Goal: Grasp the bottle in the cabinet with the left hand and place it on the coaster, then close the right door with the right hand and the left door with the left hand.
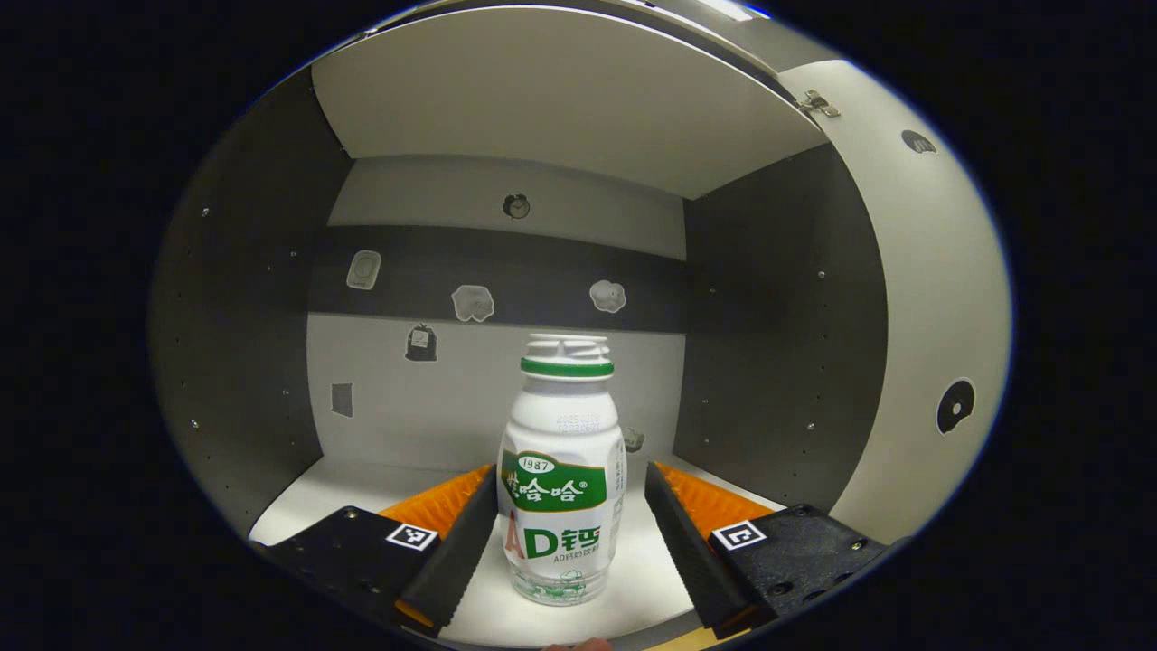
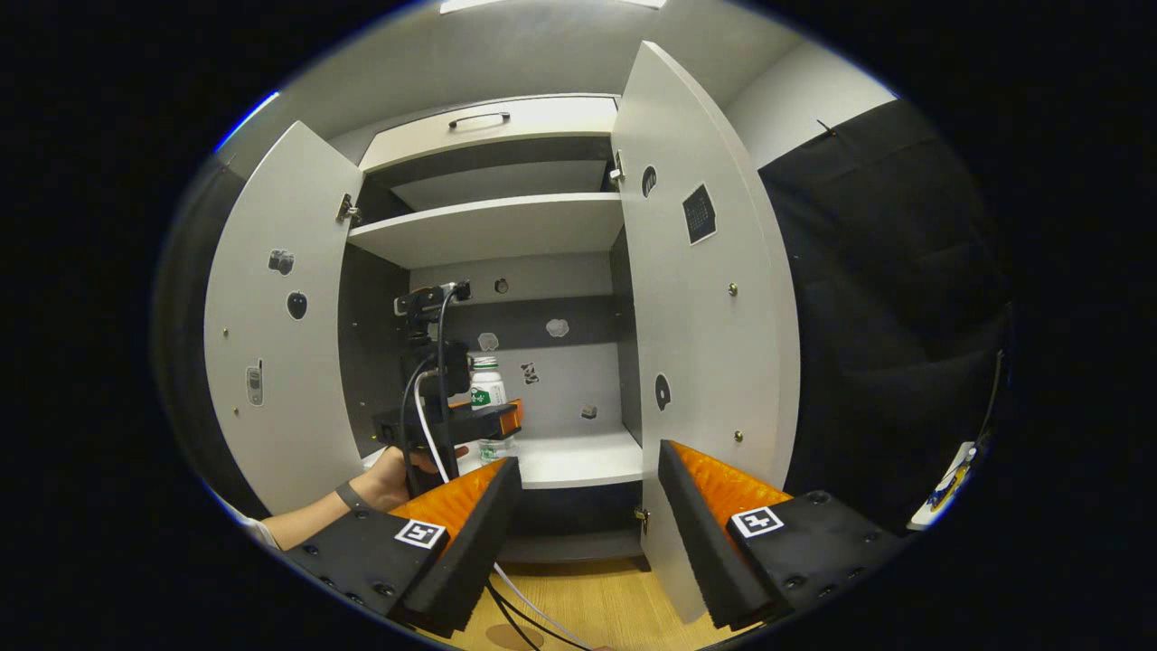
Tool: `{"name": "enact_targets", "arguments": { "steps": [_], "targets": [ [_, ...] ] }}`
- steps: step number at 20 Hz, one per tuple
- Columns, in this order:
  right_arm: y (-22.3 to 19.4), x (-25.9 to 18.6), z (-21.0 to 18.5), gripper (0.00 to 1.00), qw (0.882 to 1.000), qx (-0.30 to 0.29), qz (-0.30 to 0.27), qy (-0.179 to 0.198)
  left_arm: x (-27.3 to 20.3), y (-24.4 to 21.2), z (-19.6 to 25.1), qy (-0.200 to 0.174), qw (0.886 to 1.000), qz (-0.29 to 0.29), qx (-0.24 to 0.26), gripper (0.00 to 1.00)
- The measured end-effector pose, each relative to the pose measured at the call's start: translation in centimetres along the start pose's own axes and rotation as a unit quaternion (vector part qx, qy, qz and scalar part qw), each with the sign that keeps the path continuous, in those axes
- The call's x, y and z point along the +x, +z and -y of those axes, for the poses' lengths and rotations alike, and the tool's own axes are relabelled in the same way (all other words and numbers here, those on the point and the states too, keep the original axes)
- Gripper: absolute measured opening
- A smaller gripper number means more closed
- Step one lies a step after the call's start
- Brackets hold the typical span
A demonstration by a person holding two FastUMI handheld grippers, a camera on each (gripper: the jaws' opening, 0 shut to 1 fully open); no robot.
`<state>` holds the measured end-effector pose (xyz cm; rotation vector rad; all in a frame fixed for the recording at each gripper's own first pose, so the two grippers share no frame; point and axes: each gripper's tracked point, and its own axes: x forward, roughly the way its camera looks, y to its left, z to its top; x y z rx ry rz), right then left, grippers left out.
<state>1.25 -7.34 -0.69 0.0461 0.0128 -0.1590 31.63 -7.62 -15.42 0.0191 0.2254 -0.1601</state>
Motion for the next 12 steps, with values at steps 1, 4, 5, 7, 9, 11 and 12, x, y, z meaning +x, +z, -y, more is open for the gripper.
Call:
{"name": "enact_targets", "arguments": {
  "steps": [1,4,5,7,9,11,12],
  "targets": [
    [-0.1,-0.1,0.2,0.92,1.000,0.001,-0.001,-0.002,-0.1,0.0,0.0,0.003,1.000,0.002,-0.001,0.96],
    [-0.4,-0.2,0.6,0.99,1.000,0.007,-0.004,-0.005,0.2,0.2,-0.6,0.018,1.000,0.005,-0.008,0.84],
    [-0.4,-0.2,0.6,0.99,1.000,0.009,-0.005,-0.006,0.2,0.2,-0.7,0.016,1.000,0.005,-0.009,0.78],
    [-0.4,-0.3,0.6,0.99,1.000,0.011,-0.004,-0.004,-0.2,0.4,-0.4,0.007,1.000,0.002,-0.015,0.75],
    [-0.5,-0.2,0.5,0.99,1.000,0.007,-0.006,-0.002,-1.4,1.2,-0.3,0.003,1.000,0.013,-0.017,0.74],
    [-0.6,-0.4,0.5,0.92,1.000,0.001,-0.006,-0.003,-2.7,2.7,-0.2,0.003,0.999,0.032,-0.009,0.74],
    [-0.5,-0.4,0.4,0.99,1.000,0.000,-0.005,-0.002,-3.5,3.4,0.0,-0.001,0.999,0.040,-0.005,0.74]
  ]
}}
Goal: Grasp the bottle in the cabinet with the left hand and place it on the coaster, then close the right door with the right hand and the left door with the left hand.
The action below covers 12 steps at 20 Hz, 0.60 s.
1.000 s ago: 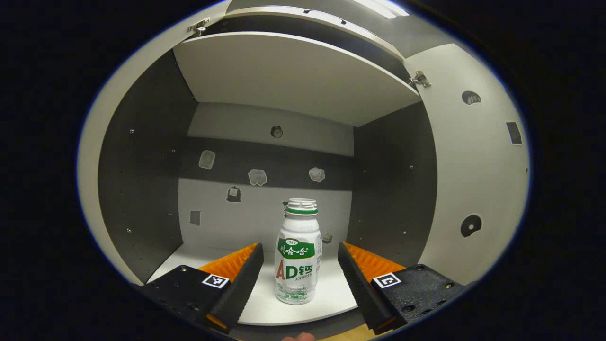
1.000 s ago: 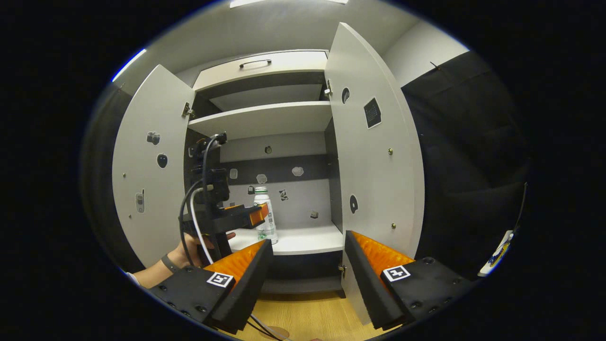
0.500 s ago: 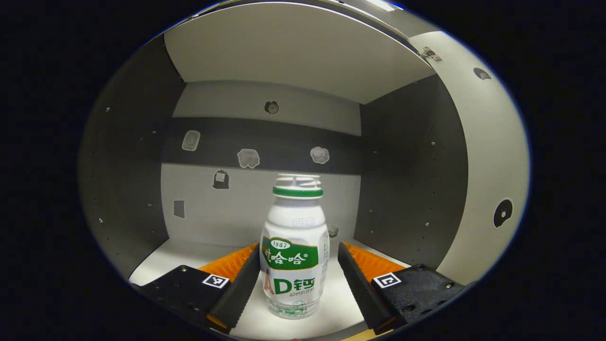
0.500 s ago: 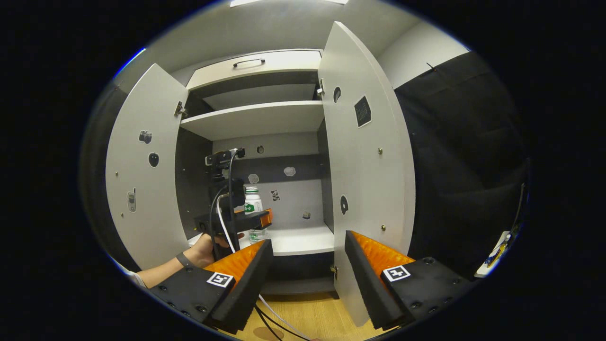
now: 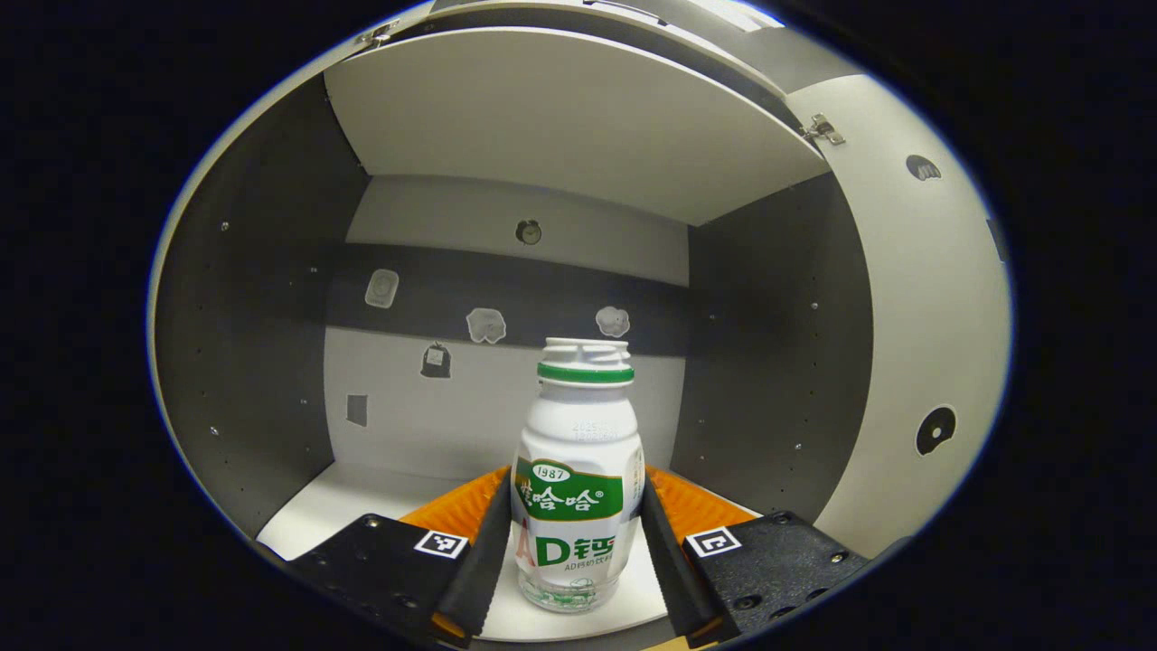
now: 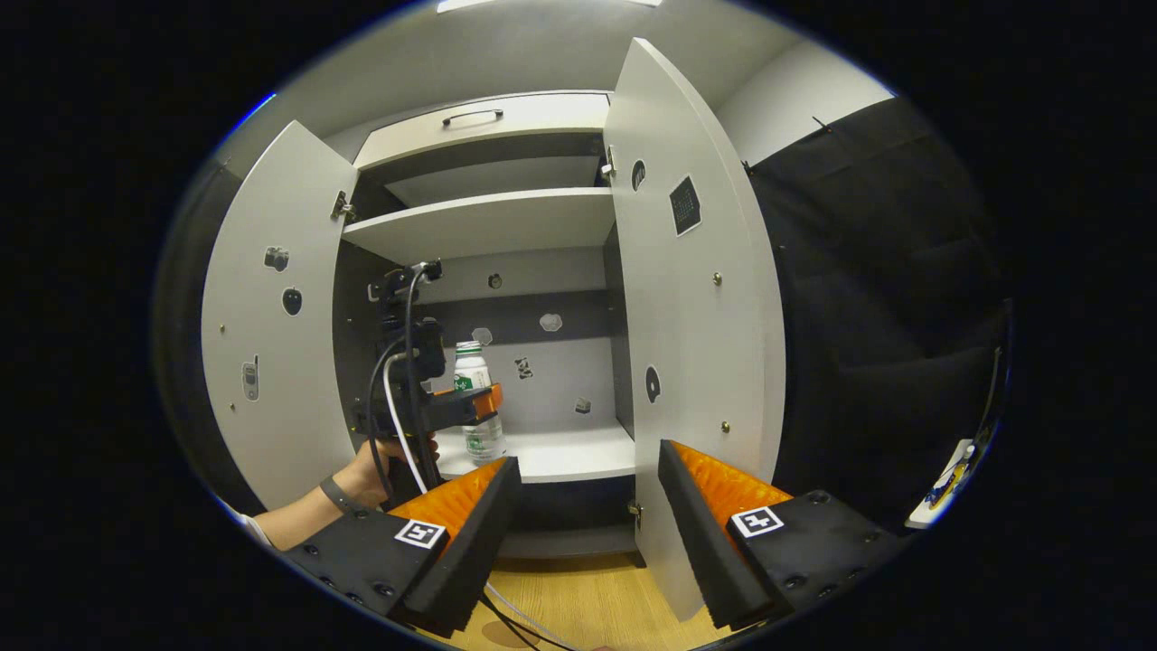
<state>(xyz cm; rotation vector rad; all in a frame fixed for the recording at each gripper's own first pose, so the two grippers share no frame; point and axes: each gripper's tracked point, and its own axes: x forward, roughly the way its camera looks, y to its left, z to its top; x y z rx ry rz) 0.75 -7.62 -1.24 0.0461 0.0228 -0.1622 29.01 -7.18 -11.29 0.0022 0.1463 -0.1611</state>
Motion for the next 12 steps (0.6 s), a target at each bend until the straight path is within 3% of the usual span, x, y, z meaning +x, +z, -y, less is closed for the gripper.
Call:
{"name": "enact_targets", "arguments": {
  "steps": [3,4,5,7,8,9,10,12],
  "targets": [
    [0.2,-0.2,-0.4,0.99,1.000,0.002,0.002,0.007,-2.8,2.2,0.5,-0.012,1.000,0.019,0.010,0.74],
    [0.1,-0.3,-0.5,0.92,1.000,0.002,0.001,0.010,-3.7,2.6,0.6,-0.014,1.000,0.022,0.012,0.74],
    [0.1,-0.3,-0.6,0.99,1.000,0.003,0.001,0.011,-4.8,3.1,0.6,-0.013,1.000,0.026,0.010,0.74],
    [-0.1,-0.2,-0.9,0.99,1.000,0.003,0.001,0.015,-7.2,3.8,0.4,-0.013,0.999,0.037,0.000,0.73],
    [-0.4,-0.2,-1.1,0.92,1.000,0.004,-0.002,0.017,-8.4,4.0,0.3,-0.012,0.999,0.041,-0.002,0.74],
    [-0.7,-0.1,-1.4,0.92,1.000,0.004,-0.006,0.021,-9.5,4.1,0.0,-0.008,0.999,0.045,-0.002,0.74],
    [-0.9,-0.1,-1.7,0.99,1.000,0.004,-0.008,0.026,-10.6,4.1,-0.3,-0.004,0.999,0.049,-0.002,0.74],
    [-0.8,-0.2,-2.2,0.99,0.999,0.003,-0.006,0.033,-12.6,3.5,-0.5,0.002,0.999,0.053,-0.002,0.75]
  ]
}}
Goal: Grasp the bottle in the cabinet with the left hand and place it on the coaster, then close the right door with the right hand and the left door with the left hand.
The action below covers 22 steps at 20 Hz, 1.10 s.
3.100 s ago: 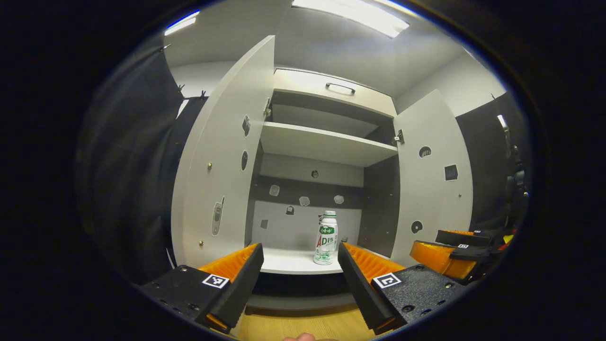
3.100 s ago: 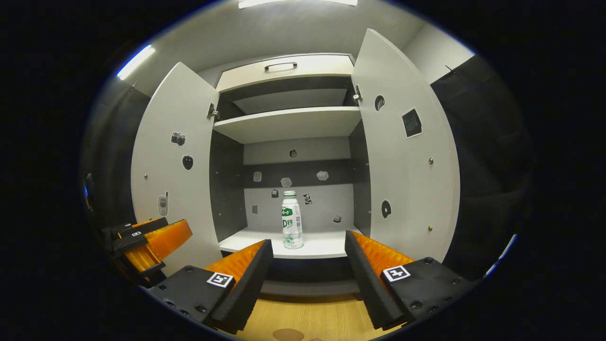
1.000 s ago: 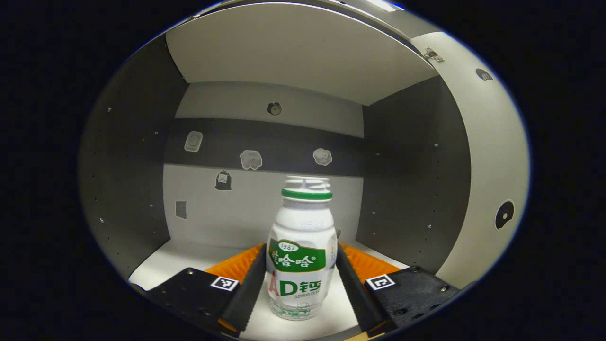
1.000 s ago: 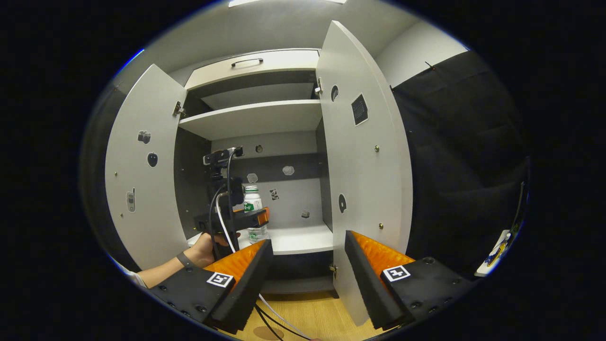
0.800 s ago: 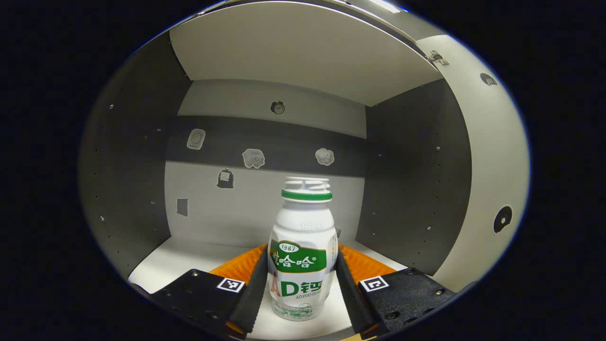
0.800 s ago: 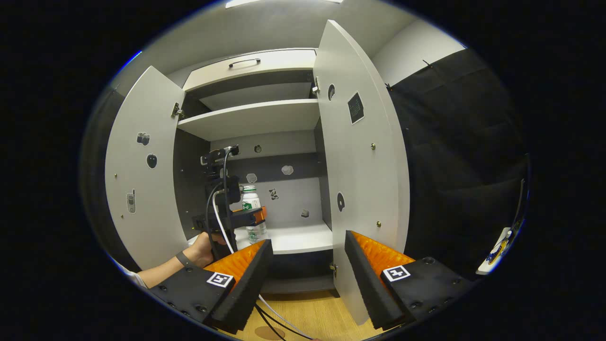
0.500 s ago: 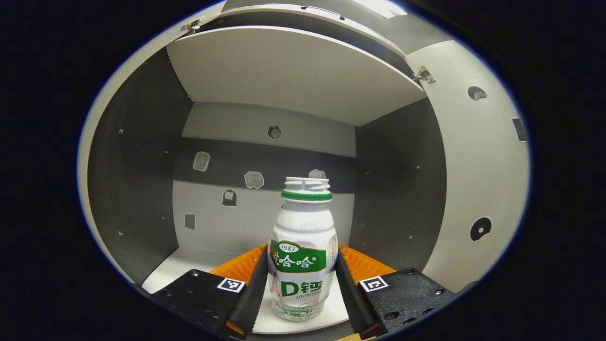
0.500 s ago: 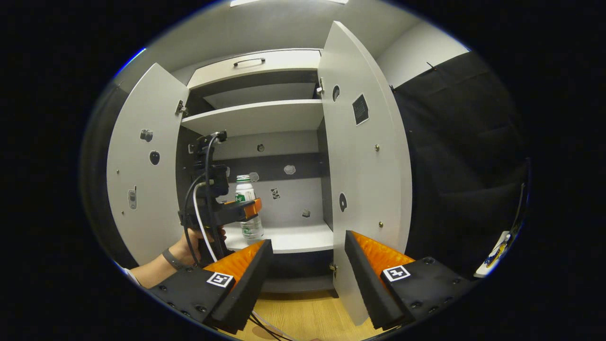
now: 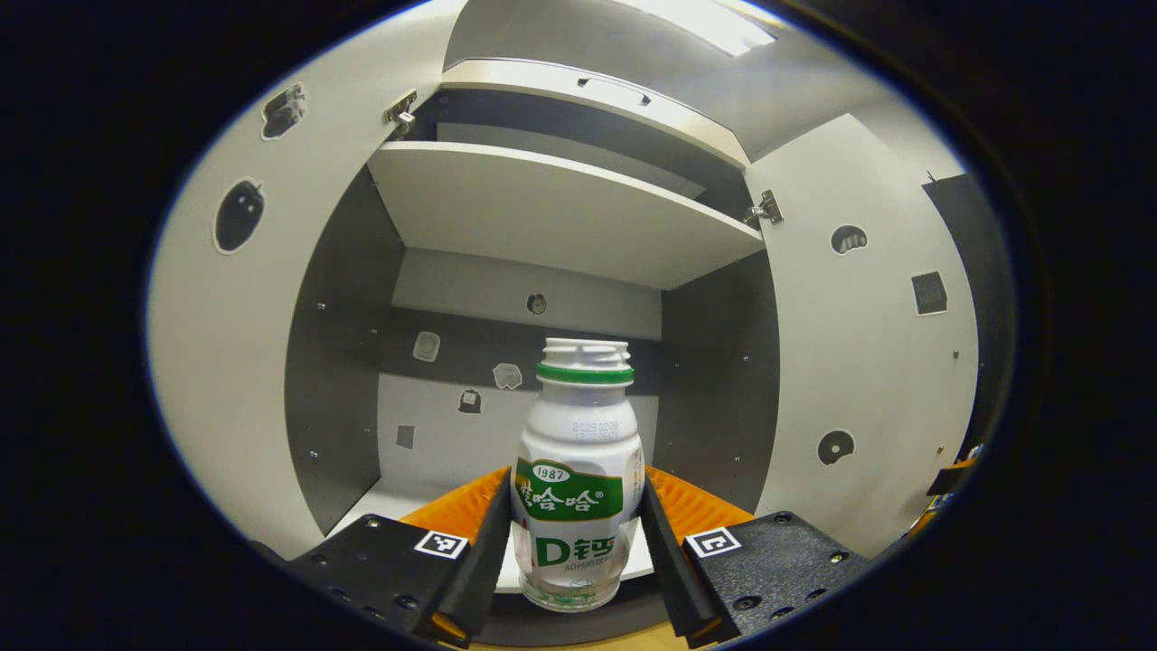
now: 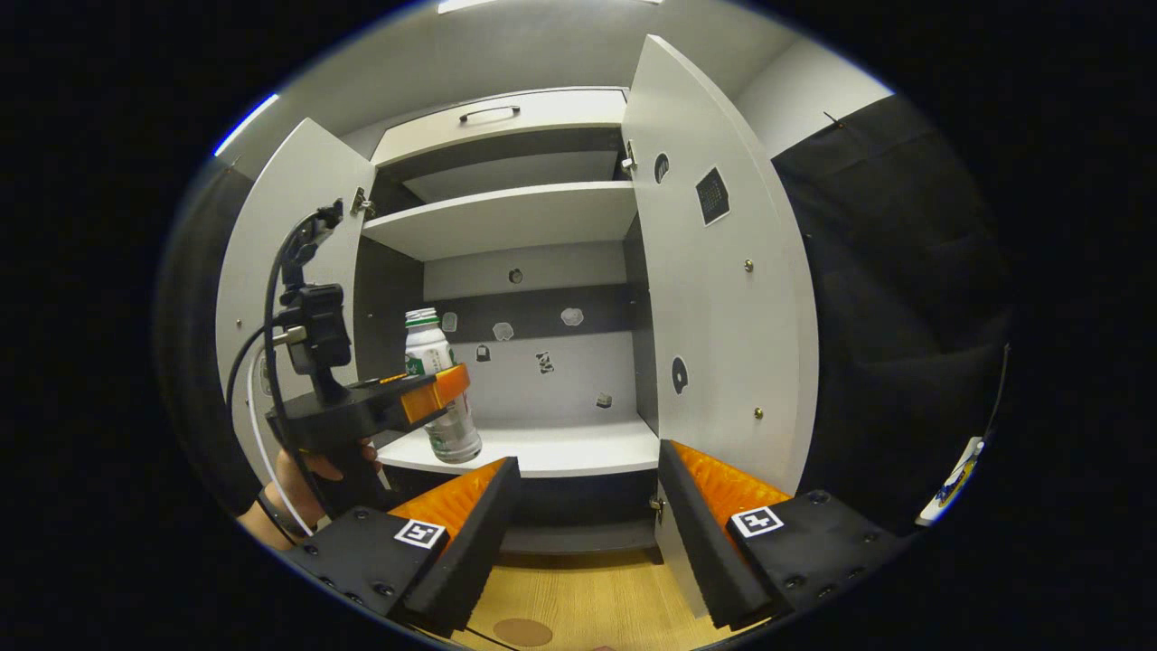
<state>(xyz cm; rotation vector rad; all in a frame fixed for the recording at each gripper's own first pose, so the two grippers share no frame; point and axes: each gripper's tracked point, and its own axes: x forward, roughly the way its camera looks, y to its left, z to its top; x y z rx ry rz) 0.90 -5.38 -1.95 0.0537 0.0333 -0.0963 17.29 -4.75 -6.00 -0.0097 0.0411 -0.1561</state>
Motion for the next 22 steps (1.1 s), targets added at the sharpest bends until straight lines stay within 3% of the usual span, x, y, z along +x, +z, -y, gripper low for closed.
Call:
{"name": "enact_targets", "arguments": {
  "steps": [5,6,7,11,12,15,16,22],
  "targets": [
    [1.4,-0.2,0.0,0.99,1.000,0.006,0.018,0.002,-5.1,-4.2,-0.9,0.022,1.000,-0.002,0.003,0.75],
    [1.8,-0.1,0.3,0.92,1.000,0.008,0.022,-0.003,-6.1,-5.3,-0.7,0.022,1.000,-0.001,0.006,0.74],
    [2.2,0.0,0.5,0.99,1.000,0.009,0.025,-0.007,-7.0,-6.5,-0.3,0.022,1.000,-0.001,0.008,0.74],
    [3.2,0.3,1.1,0.99,0.999,-0.001,0.029,-0.022,-10.6,-13.5,2.0,0.002,0.999,-0.039,-0.016,0.74],
    [3.4,0.3,1.1,0.91,0.999,-0.010,0.031,-0.025,-11.3,-15.0,2.2,0.004,0.999,-0.044,-0.016,0.74],
    [3.5,-0.1,0.4,0.91,0.999,-0.016,0.036,-0.022,-13.2,-19.6,2.1,0.029,0.998,-0.050,0.024,0.74],
    [3.2,-0.3,-0.1,0.99,0.999,-0.013,0.033,-0.015,-13.7,-21.3,2.4,0.031,0.997,-0.058,0.037,0.74],
    [1.3,-0.4,-1.4,0.99,1.000,-0.014,0.008,-0.009,-18.6,-27.7,6.3,0.001,0.996,-0.080,0.028,0.74]
  ]
}}
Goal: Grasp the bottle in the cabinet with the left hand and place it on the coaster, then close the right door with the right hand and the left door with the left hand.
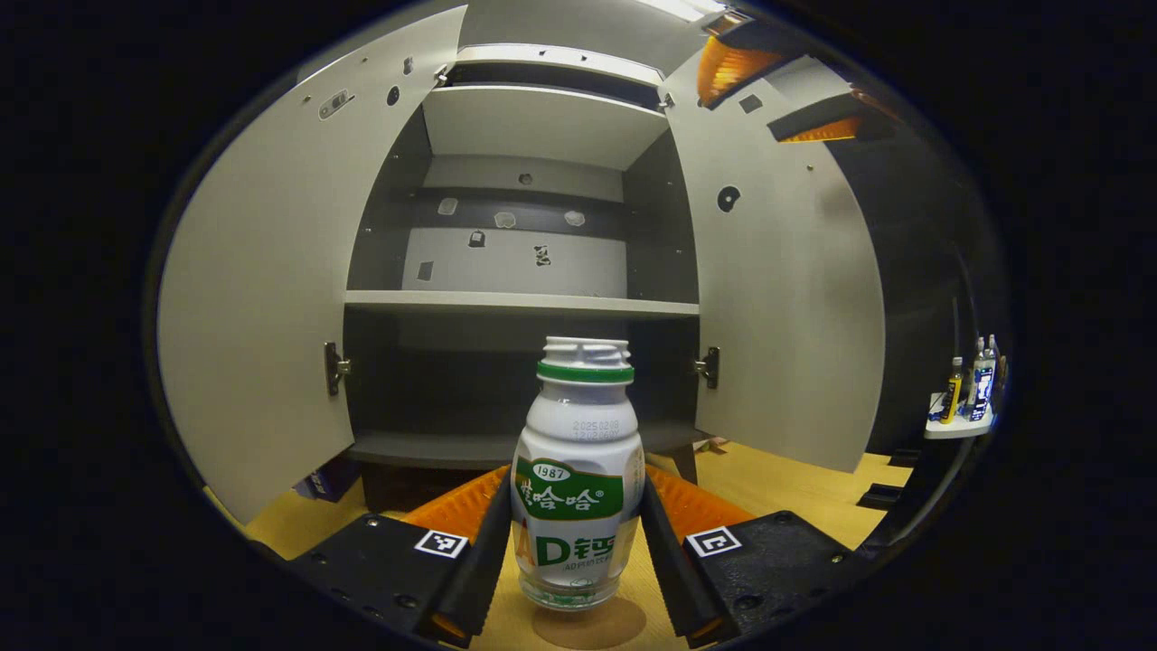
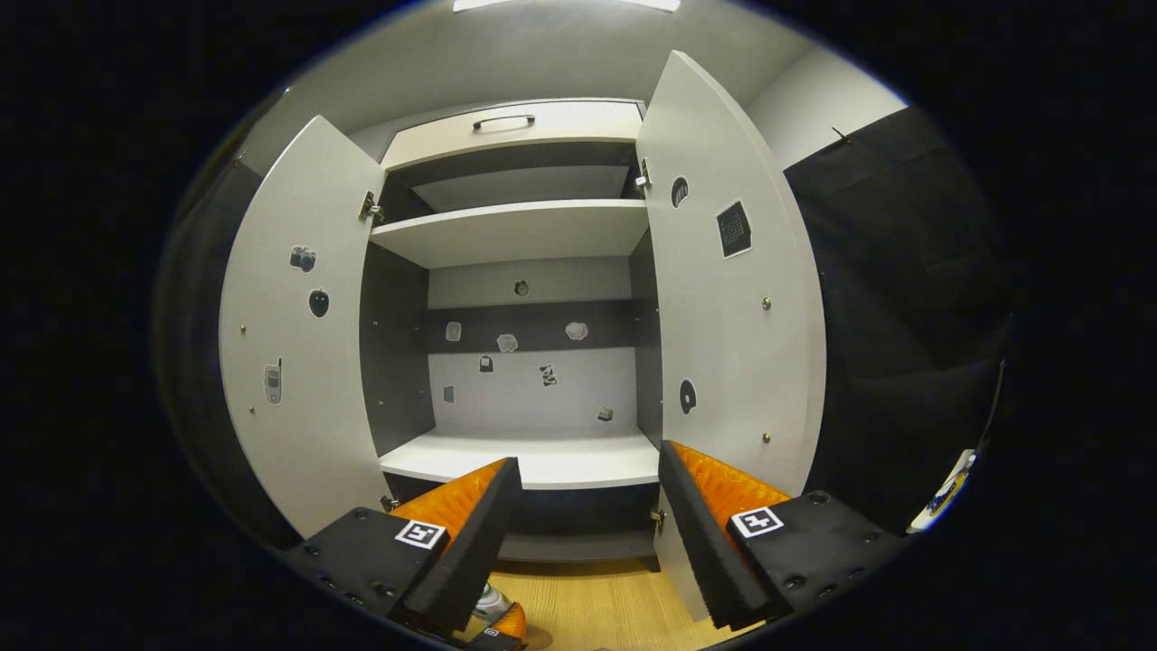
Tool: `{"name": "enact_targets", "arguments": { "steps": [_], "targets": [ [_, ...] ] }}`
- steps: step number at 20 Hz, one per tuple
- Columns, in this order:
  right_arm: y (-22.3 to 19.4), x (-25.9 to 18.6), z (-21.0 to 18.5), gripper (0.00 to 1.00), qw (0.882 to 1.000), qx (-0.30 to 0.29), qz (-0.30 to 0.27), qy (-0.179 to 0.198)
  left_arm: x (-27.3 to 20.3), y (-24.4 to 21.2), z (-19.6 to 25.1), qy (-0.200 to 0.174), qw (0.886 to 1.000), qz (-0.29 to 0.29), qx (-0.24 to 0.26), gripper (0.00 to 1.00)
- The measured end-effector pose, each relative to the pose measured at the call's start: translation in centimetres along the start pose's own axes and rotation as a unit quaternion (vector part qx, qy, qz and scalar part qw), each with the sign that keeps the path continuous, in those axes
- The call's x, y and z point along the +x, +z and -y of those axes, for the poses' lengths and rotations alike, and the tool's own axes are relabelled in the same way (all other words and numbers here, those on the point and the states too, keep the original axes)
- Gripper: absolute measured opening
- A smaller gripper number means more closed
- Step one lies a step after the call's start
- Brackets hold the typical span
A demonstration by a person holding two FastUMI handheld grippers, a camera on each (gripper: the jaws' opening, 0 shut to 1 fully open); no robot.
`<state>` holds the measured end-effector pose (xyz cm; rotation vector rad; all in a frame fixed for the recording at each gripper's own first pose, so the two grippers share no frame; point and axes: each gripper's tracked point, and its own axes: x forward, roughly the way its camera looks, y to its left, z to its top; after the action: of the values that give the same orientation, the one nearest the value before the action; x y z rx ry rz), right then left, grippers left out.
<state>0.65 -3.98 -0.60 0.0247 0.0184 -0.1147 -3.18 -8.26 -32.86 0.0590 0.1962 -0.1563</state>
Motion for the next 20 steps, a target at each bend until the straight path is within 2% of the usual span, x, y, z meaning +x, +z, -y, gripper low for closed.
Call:
{"name": "enact_targets", "arguments": {
  "steps": [3,4,5,6,7,8,9,20],
  "targets": [
    [-0.7,-0.4,-0.1,0.99,1.000,-0.002,-0.011,-0.001,-0.4,-1.2,1.0,-0.011,1.000,0.000,-0.008,0.74],
    [-0.9,-0.6,0.0,0.92,1.000,-0.002,-0.015,-0.003,-0.5,-1.5,1.1,-0.011,1.000,0.002,-0.007,0.74],
    [-1.0,-0.8,0.0,0.92,1.000,-0.003,-0.017,-0.003,-0.6,-1.9,1.3,-0.013,1.000,0.004,-0.007,0.74],
    [-1.0,-1.0,0.0,0.99,1.000,-0.003,-0.019,-0.004,-0.7,-2.4,1.5,-0.016,1.000,0.002,-0.009,0.74],
    [-1.1,-1.1,0.0,0.99,1.000,-0.004,-0.023,-0.005,-0.8,-3.1,1.9,-0.022,1.000,-0.001,-0.011,0.74],
    [-1.1,-1.2,0.0,0.91,1.000,-0.005,-0.026,-0.006,-1.1,-3.5,2.1,-0.026,1.000,-0.002,-0.013,0.74],
    [-1.2,-1.4,0.0,0.99,1.000,-0.006,-0.029,-0.006,-1.2,-3.6,2.1,-0.024,1.000,0.001,-0.013,0.74],
    [-2.3,-1.9,-1.1,0.99,0.999,-0.013,-0.050,0.012,-1.3,-6.4,0.6,0.003,1.000,0.004,-0.009,0.74]
  ]
}}
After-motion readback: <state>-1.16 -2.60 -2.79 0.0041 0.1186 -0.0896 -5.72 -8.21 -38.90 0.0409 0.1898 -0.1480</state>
